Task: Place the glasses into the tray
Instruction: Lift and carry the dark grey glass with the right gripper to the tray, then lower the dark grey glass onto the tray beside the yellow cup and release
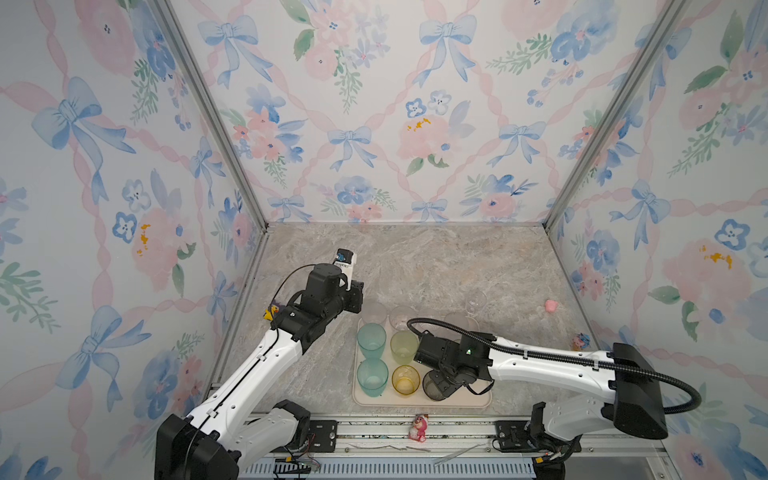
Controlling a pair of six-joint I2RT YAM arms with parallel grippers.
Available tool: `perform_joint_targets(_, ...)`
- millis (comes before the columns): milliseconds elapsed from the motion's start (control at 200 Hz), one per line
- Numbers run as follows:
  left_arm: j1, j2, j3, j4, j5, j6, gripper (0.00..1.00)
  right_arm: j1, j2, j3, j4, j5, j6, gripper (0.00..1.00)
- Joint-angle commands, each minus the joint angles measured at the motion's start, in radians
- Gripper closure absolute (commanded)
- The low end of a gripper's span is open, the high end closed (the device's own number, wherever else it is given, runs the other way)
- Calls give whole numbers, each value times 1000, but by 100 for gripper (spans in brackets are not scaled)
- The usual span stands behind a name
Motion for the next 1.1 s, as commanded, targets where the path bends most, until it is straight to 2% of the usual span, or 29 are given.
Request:
perform_joint_targets(0,3,10,-5,-4,-7,21,77,-21,14,-8,9,-14,-25,100)
perform_joint_targets(440,13,37,3,-5,1,28,77,-64,27,-27,25,-28,-56,100)
perform_joint_targets(610,15,47,7,-5,4,29,76,-69,28,-36,33,-28,-59,90)
perform_joint_targets(1096,15,47,3,-5,4,29,77,-77,11,-34,22,-26,-60,80)
